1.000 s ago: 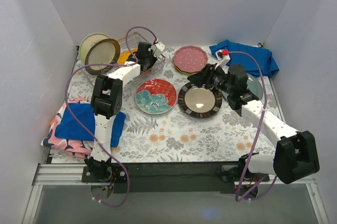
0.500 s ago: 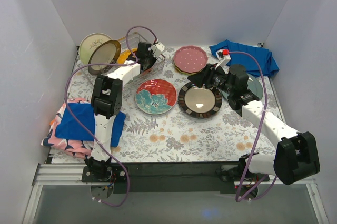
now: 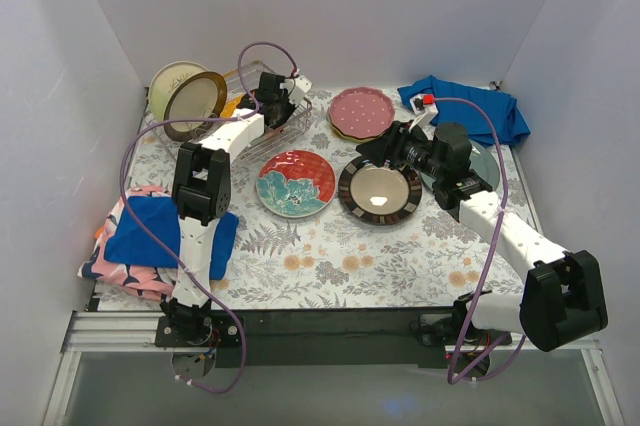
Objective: Unload the plates from the dish rack
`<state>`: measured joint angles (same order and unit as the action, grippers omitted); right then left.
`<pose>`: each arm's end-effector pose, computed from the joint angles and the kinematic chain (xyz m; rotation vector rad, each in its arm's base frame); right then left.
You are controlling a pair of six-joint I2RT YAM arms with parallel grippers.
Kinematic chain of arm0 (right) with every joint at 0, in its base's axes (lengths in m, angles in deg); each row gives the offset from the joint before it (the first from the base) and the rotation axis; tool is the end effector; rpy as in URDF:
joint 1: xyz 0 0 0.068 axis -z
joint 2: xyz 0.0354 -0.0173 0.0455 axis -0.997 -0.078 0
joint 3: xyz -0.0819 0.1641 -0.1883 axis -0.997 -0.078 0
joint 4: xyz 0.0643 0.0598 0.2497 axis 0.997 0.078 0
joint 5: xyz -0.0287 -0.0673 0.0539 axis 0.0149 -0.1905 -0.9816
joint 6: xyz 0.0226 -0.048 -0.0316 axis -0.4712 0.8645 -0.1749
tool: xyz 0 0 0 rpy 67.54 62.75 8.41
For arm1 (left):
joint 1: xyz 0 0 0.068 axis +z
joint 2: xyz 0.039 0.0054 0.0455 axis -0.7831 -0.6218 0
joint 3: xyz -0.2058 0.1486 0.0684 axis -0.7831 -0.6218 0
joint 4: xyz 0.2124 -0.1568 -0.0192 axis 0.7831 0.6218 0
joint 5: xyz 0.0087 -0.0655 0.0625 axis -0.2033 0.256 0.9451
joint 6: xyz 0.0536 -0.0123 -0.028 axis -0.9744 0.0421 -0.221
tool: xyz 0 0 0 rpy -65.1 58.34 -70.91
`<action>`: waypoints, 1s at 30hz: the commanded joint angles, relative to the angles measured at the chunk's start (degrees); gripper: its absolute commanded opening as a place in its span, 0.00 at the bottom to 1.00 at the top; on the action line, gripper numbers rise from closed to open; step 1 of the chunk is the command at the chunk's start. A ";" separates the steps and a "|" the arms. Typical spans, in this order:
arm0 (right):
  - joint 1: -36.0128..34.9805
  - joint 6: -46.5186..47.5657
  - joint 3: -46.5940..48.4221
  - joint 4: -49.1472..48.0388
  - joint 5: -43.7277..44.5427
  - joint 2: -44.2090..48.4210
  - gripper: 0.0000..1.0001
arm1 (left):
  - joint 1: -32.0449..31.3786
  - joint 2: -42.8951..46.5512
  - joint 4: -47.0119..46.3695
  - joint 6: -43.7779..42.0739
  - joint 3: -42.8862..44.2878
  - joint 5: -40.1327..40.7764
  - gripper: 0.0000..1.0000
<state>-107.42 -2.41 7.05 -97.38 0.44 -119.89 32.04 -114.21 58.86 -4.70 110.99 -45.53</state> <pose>0.2800 0.1324 0.2991 -0.1699 1.7429 1.0409 0.4946 -0.1735 0.1926 0.1717 2.3249 -0.2218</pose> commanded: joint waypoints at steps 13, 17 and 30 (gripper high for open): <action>-1.58 -4.74 4.41 -1.81 3.25 -10.01 0.55 | -2.56 9.34 3.68 10.07 1.75 -8.79 0.00; -2.28 -6.33 8.28 -1.81 2.90 -14.95 0.54 | -1.50 9.17 2.90 12.72 0.53 -10.02 0.00; -4.21 -15.01 21.98 -1.81 9.93 -29.70 0.52 | -0.79 12.24 -4.40 16.68 -6.86 -8.35 0.00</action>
<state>-111.17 -11.78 22.10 -97.21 6.84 -144.33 33.55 -113.40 54.14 6.47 105.32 -49.69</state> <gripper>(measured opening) 0.533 0.097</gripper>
